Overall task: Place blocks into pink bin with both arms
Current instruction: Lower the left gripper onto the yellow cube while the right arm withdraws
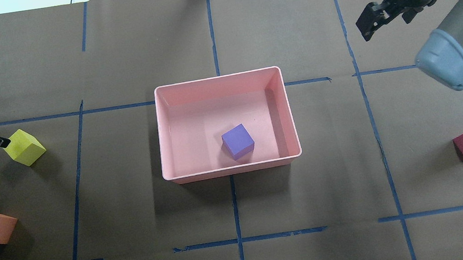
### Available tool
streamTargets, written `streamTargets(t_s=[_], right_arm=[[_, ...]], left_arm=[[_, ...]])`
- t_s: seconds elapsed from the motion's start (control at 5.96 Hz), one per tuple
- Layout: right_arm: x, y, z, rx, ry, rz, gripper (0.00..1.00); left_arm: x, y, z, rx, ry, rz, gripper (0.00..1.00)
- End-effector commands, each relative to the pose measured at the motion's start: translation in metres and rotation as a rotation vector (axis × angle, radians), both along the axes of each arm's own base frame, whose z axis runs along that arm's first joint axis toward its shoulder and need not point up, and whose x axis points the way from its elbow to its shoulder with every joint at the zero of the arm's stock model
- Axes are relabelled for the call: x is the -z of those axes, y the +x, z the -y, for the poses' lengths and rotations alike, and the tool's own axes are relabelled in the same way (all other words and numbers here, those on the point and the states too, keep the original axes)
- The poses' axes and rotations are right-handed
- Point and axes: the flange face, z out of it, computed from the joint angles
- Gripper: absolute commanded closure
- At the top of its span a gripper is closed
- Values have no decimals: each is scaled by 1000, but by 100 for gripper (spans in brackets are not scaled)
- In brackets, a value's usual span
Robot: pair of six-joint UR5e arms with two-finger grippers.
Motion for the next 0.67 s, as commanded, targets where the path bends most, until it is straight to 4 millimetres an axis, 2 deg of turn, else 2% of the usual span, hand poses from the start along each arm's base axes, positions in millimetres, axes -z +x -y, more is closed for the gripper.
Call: streamTargets(t_s=[0.0,0.5], right_arm=[[-18,21,1,21,6,-4,0],[-21,22,0,19,1,-7,0]], left_arm=[[-14,28,-8,-36,23,11,0],[-38,33,-6,-40,-21,33,0]])
